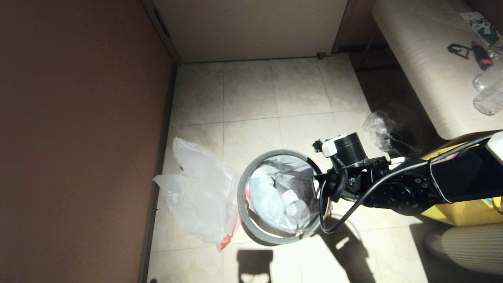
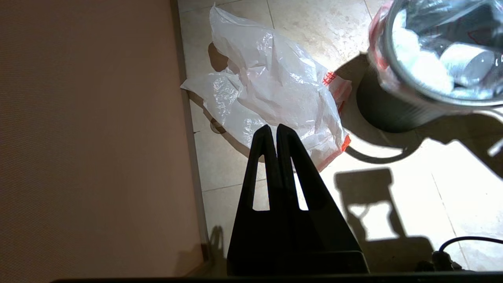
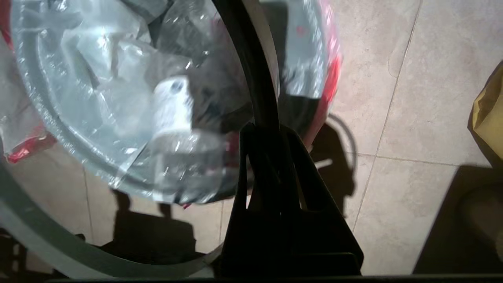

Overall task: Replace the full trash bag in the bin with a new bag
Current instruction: Place the trash can ring on the floor

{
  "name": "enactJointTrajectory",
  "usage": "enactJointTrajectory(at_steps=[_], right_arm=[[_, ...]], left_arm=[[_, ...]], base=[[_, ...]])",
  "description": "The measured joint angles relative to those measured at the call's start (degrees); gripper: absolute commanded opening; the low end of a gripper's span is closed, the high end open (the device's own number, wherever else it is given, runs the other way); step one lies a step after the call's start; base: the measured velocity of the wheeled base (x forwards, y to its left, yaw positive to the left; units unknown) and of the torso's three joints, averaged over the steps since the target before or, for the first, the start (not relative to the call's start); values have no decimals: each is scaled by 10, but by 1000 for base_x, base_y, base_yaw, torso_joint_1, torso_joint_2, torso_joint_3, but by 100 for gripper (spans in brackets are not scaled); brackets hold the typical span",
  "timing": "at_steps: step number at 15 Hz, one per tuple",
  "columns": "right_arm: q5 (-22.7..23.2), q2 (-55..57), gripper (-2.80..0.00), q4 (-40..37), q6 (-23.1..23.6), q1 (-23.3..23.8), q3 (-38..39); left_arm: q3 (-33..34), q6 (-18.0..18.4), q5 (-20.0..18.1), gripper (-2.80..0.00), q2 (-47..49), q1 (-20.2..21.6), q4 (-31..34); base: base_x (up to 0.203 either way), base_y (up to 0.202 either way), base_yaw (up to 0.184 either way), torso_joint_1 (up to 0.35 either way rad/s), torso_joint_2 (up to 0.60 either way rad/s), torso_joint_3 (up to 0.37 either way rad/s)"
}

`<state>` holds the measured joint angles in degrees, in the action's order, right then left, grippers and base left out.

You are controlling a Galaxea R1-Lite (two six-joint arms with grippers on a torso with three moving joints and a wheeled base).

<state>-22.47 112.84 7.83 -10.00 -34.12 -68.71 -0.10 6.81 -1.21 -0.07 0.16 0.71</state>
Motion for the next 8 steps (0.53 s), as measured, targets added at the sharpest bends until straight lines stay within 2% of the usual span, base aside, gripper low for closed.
enactJointTrajectory(at_steps=[4,8], right_arm=[[-11,-47,-280,-45,0,-8,2],[-49,-123,-280,-126,0,-21,4]], left_arm=[[0,0,0,-280,0,0,0],[0,0,0,-280,0,0,0]], base=[[0,0,0,0,0,0],[0,0,0,0,0,0]])
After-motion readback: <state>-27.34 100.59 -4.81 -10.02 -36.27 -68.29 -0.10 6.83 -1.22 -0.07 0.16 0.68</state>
